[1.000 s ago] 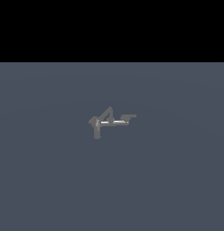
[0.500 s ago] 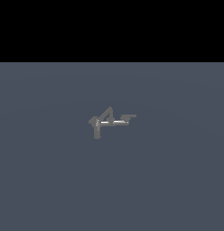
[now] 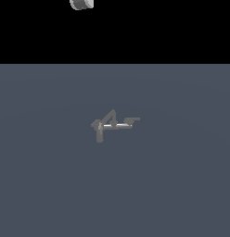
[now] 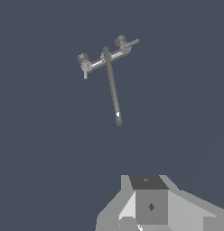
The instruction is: Turn on the faucet by rotating a designated handle.
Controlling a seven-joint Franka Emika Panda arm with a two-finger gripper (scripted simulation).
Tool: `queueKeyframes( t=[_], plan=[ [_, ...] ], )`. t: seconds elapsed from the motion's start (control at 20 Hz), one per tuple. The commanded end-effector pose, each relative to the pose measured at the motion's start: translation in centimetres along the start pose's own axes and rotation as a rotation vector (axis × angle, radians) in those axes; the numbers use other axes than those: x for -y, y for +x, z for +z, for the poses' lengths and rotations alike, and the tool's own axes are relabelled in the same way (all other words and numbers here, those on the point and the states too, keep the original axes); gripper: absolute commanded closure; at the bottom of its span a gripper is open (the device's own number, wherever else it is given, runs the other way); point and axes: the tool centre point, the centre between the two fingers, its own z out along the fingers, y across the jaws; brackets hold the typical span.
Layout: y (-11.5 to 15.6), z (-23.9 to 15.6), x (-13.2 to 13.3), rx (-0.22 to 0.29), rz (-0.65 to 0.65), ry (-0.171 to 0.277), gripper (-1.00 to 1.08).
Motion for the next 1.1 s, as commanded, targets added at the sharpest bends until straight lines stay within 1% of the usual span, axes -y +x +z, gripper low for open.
queueKeyframes(
  t=[0.0, 0.5, 1.05],
  plan=[
    [1.5, 1.7, 0.8, 0.000, 0.062, 0.003, 1.08],
    [7.5, 7.8, 3.0, -0.001, 0.288, 0.012, 1.08],
    [14.4, 14.2, 3.6, -0.003, 0.529, 0.018, 1.08]
  ],
)
